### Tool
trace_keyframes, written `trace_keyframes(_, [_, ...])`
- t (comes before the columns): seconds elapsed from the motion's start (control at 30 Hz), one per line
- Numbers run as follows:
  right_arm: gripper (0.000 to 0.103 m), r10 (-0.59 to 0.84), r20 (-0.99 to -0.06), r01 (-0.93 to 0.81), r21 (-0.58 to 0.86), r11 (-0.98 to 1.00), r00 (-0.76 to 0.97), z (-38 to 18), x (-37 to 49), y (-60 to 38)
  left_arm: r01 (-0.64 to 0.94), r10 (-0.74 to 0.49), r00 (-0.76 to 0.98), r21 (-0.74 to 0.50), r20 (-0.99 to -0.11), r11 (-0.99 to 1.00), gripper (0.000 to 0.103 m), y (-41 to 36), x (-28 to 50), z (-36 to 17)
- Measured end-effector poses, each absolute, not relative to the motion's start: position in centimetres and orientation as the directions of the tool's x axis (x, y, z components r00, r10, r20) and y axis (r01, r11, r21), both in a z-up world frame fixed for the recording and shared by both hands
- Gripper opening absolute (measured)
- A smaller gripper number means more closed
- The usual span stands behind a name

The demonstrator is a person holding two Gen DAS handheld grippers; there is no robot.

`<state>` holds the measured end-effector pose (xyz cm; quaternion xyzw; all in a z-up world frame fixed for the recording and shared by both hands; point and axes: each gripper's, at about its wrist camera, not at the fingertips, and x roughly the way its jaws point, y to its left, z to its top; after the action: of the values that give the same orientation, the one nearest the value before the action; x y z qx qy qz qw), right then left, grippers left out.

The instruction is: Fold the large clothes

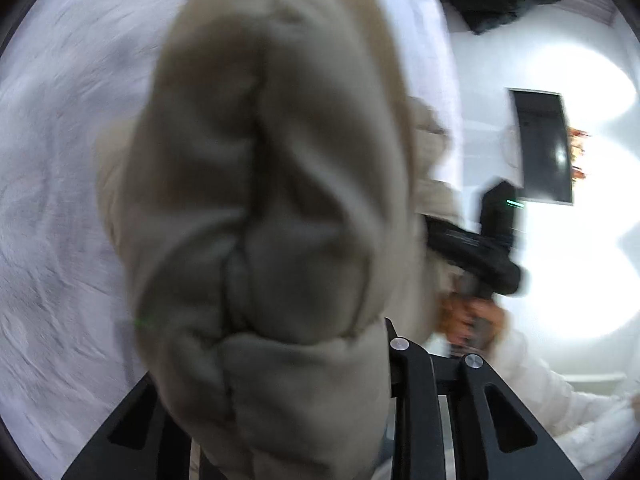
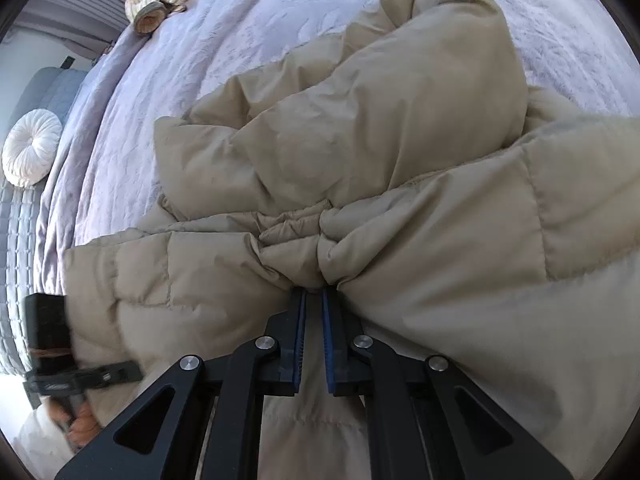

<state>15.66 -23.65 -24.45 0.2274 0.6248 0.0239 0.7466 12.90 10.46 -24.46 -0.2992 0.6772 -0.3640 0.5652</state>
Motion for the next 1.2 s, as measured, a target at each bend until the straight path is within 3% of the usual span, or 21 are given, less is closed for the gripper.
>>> trace_keyframes(0.2, [0.006,0.329,-0.918,0.282,0.383,0.88,0.22,-25.3,15.8,-24.0,0.118,-0.863,-0.216,-0.89,-0.456,0.441,0.031,5.0,12.0,-18.0])
trace_keyframes(0.47, [0.005,0.368,-0.901,0.332,0.427,0.841,0.228,-24.1,14.5,-25.5,0.208,-0.842,-0.234,-0.871,-0.486,0.445,0.031,-1.3,11.2,-15.2])
trace_keyframes(0.7, [0.005,0.355,-0.881,0.349,0.454,0.82,0.313,-18.1,3.6,-28.3,0.201,-0.836,-0.225,-0.863,-0.501,0.463,0.031,-1.4,10.7,-14.8])
trace_keyframes(0.9, [0.005,0.428,-0.855,0.414,0.517,0.749,0.294,-20.7,-3.1,-27.0,0.224,-0.793,-0.216,-0.819,-0.57,0.528,0.031,-1.0,8.5,-13.9])
trace_keyframes(1.2, [0.004,0.54,-0.797,0.442,0.601,0.666,0.27,-26.0,-2.6,-27.4,0.302,-0.691,-0.261,-0.737,-0.674,0.605,0.031,-8.5,6.5,-11.2])
